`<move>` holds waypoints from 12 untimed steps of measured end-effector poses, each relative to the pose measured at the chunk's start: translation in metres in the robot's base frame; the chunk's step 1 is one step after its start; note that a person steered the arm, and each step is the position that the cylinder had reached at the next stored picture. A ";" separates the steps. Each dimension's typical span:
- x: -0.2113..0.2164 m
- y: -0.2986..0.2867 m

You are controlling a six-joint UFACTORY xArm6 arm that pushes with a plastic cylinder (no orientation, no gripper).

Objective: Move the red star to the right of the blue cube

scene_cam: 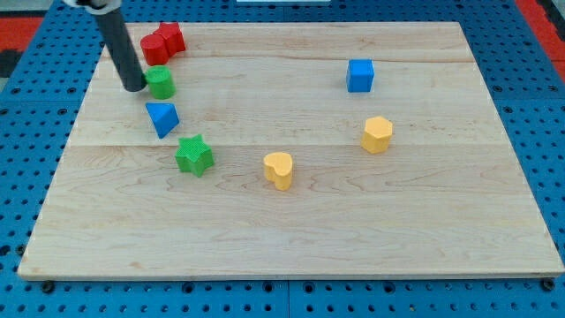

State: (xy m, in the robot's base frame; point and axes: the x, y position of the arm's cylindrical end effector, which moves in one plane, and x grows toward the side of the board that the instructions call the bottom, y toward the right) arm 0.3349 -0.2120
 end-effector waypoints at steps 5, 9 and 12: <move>-0.081 0.020; -0.142 0.144; -0.119 0.042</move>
State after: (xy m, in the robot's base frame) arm 0.2154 -0.1700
